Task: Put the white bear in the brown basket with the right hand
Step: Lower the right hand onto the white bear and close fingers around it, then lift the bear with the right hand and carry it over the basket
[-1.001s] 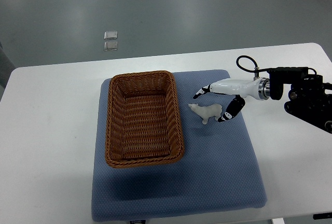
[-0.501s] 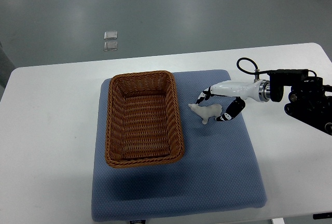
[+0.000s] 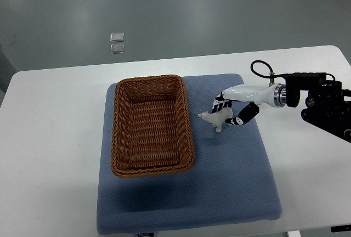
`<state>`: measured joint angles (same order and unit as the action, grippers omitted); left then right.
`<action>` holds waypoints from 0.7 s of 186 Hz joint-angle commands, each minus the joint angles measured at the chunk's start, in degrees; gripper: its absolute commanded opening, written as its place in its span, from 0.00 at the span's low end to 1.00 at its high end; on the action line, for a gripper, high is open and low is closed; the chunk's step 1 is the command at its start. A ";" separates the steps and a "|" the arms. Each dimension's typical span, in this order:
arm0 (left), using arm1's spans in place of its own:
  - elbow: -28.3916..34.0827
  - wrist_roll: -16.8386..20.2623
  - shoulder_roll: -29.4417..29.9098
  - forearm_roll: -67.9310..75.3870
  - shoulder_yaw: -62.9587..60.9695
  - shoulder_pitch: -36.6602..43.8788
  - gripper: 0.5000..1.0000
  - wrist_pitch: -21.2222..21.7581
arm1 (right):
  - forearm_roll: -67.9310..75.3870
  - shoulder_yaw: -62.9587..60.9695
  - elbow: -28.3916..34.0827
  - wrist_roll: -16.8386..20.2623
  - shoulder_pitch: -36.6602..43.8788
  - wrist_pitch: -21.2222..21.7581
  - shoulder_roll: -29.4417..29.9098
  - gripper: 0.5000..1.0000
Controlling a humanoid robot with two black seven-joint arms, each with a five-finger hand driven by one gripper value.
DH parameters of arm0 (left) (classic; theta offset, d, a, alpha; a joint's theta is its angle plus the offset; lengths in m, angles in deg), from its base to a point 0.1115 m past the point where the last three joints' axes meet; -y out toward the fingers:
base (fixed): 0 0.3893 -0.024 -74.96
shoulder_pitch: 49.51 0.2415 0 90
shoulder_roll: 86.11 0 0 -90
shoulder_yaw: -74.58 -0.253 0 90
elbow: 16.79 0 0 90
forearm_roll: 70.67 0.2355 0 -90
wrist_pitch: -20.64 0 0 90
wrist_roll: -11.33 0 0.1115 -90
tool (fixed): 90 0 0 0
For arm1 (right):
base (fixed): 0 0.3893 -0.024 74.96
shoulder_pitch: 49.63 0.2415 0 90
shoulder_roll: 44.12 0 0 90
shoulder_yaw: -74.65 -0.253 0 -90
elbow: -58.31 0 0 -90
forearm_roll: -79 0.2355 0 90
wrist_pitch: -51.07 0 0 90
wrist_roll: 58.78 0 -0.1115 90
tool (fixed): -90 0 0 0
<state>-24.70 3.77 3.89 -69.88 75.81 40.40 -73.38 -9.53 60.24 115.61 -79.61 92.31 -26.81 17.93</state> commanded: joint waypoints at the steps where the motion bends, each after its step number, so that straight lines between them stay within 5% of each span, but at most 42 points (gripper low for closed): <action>1: 0.00 0.00 0.00 0.00 0.00 0.00 1.00 -0.03 | 0.02 0.00 0.09 0.00 0.01 0.00 0.00 0.13; 130: 0.00 0.00 0.00 0.00 0.00 0.00 1.00 0.06 | 0.81 -0.97 0.00 -0.09 2.29 0.09 -1.05 0.10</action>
<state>-24.70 3.77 3.89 -69.89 75.79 40.40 -73.37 -8.75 59.36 115.62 -79.70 93.26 -26.80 17.05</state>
